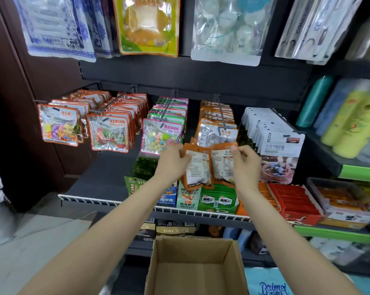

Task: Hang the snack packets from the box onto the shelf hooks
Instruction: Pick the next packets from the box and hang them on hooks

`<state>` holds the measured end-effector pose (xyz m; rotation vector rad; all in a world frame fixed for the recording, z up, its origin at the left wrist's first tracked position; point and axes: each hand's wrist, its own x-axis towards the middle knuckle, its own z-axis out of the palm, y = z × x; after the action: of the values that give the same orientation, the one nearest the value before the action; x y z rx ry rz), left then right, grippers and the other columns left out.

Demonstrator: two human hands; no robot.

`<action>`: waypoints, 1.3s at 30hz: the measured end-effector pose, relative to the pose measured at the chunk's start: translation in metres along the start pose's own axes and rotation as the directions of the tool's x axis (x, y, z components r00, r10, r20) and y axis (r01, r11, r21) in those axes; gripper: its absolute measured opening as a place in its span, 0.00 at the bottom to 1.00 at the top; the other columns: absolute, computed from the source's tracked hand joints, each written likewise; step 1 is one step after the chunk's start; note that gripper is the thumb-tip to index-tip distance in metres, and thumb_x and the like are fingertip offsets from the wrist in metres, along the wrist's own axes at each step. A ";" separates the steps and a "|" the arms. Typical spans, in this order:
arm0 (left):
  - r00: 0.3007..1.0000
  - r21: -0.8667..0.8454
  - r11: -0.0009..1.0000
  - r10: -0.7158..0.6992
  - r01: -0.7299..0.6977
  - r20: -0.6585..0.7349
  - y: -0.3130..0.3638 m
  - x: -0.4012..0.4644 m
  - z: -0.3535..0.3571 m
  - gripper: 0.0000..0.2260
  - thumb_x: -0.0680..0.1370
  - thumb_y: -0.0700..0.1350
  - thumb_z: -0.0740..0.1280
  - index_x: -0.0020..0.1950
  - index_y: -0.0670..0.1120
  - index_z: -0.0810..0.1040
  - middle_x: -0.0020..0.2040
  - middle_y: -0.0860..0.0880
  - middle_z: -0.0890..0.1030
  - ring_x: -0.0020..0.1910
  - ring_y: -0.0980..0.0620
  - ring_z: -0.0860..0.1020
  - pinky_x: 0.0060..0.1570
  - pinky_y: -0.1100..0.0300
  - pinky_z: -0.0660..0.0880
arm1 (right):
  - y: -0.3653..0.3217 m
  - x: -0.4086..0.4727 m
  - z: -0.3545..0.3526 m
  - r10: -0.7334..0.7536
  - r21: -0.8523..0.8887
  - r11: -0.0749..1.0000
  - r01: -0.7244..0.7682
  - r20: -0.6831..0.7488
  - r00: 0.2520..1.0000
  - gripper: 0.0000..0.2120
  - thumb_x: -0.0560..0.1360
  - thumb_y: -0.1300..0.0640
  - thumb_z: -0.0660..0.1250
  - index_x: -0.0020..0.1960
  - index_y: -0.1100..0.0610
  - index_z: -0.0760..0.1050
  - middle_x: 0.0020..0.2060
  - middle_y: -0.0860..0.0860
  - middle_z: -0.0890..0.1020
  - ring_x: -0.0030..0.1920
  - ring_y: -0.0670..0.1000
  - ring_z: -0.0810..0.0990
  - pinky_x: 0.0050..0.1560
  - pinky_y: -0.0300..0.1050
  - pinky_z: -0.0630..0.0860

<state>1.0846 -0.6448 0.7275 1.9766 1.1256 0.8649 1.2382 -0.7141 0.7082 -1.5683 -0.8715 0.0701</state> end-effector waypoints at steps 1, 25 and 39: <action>1.000 -0.090 0.996 -0.028 0.029 0.007 0.003 0.002 0.004 0.10 0.79 0.41 0.63 0.37 0.43 0.71 0.39 0.42 0.79 0.40 0.43 0.79 0.41 0.50 0.79 | 0.000 -0.003 0.003 -0.035 0.010 0.999 0.034 0.065 0.997 0.10 0.78 0.54 0.63 0.40 0.56 0.73 0.32 0.43 0.74 0.33 0.39 0.70 0.34 0.34 0.64; 0.995 -0.411 0.909 -0.039 0.074 0.092 0.004 0.006 0.006 0.06 0.80 0.41 0.62 0.53 0.49 0.76 0.46 0.51 0.82 0.44 0.52 0.81 0.43 0.57 0.78 | 0.019 0.037 0.005 0.223 0.144 0.963 -0.228 0.047 0.974 0.11 0.70 0.57 0.73 0.51 0.55 0.79 0.43 0.53 0.83 0.46 0.53 0.81 0.53 0.55 0.78; 0.960 0.215 0.976 0.080 -0.021 -0.270 0.002 0.018 -0.013 0.08 0.80 0.47 0.60 0.45 0.44 0.70 0.38 0.46 0.76 0.37 0.44 0.72 0.34 0.56 0.64 | 0.015 0.058 0.028 0.085 0.037 0.996 -0.082 -0.079 0.993 0.10 0.76 0.57 0.66 0.38 0.60 0.70 0.29 0.46 0.70 0.30 0.44 0.66 0.31 0.36 0.62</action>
<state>1.0821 -0.6269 0.7399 2.1083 1.3795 1.1166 1.2719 -0.6574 0.7139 -1.5652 -0.7382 0.0800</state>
